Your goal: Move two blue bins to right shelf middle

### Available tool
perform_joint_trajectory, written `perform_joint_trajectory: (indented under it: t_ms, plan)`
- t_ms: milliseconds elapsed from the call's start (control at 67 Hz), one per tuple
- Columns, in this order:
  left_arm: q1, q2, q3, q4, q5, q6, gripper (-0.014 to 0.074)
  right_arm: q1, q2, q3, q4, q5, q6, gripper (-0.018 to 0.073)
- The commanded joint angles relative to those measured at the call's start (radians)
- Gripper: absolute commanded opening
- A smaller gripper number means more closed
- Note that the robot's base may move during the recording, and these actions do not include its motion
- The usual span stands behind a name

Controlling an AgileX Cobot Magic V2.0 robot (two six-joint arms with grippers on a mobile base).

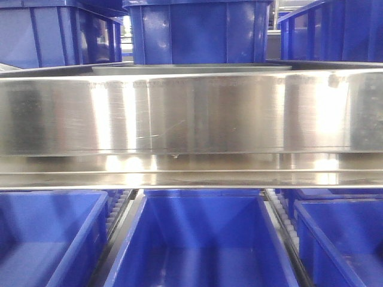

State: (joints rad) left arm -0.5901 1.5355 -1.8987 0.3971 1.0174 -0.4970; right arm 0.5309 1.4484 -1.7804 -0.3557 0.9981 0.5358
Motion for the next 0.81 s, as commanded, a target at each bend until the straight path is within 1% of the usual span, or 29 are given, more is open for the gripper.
perform_joint_trajectory:
  t_ms: [0, 791]
  plan:
    - [-0.003, -0.013, -0.018, 0.017, -0.071, -0.007, -0.0111, 0.000, -0.017, -0.015, -0.031, -0.109, 0.004, -0.0166]
    - [-0.003, -0.013, -0.018, 0.017, -0.071, -0.007, -0.0111, 0.000, -0.017, -0.015, -0.031, -0.109, 0.004, -0.0166]
